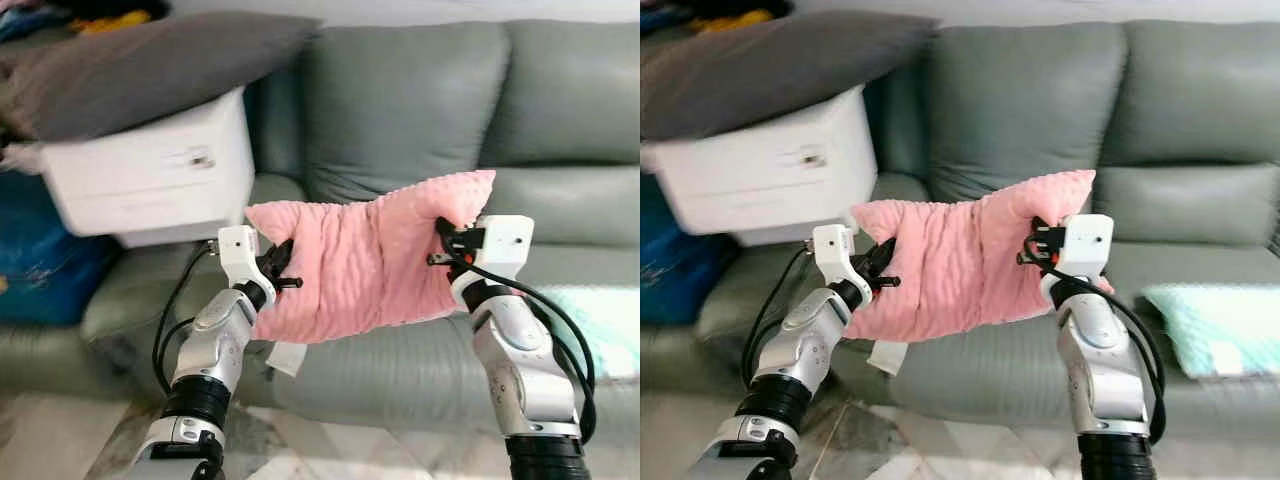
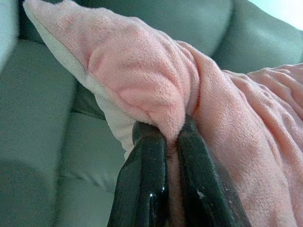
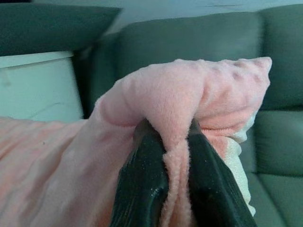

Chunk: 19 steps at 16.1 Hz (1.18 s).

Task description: Move the pillow to the sofa

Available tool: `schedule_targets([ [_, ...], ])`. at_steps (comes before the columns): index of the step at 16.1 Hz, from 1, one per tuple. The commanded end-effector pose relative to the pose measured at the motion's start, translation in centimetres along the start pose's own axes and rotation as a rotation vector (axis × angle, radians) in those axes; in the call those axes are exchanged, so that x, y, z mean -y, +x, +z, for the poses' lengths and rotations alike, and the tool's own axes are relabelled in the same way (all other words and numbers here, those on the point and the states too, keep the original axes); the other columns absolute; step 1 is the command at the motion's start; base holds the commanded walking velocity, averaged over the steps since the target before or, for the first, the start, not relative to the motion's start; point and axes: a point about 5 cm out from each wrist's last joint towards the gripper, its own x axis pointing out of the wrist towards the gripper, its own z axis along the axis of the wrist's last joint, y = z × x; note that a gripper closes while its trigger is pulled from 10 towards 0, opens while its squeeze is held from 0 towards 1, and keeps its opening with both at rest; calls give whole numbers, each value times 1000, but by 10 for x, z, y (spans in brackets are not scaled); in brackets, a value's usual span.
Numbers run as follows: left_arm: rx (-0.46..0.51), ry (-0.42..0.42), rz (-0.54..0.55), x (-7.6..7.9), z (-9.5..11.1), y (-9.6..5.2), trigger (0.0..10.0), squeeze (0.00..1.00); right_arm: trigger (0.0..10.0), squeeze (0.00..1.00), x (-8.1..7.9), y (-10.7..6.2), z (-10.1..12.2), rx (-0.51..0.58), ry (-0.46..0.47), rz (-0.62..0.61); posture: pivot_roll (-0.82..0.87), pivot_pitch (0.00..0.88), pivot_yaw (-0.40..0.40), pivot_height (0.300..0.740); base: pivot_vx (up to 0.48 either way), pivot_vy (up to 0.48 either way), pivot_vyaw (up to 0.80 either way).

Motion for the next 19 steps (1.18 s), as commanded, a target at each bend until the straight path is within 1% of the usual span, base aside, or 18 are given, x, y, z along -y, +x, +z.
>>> schedule_targets([
  [1,18,19,-45,9,6,4,10000,0,10000,0,-2,3,8,30,1,6,-274,0,56,740,0,0,-788],
  [11,22,13,-60,12,5,4,10000,0,10000,0,-1,3,9,32,-7,6,-276,0,53,740,0,0,-788],
  [15,20,6,-87,18,1,3,10000,0,10000,0,-1,3,9,33,-6,6,-280,0,55,740,0,0,-784],
  [19,21,5,-94,19,1,3,10000,0,10000,0,-2,3,9,32,-6,8,-281,0,52,740,281,0,-761],
])
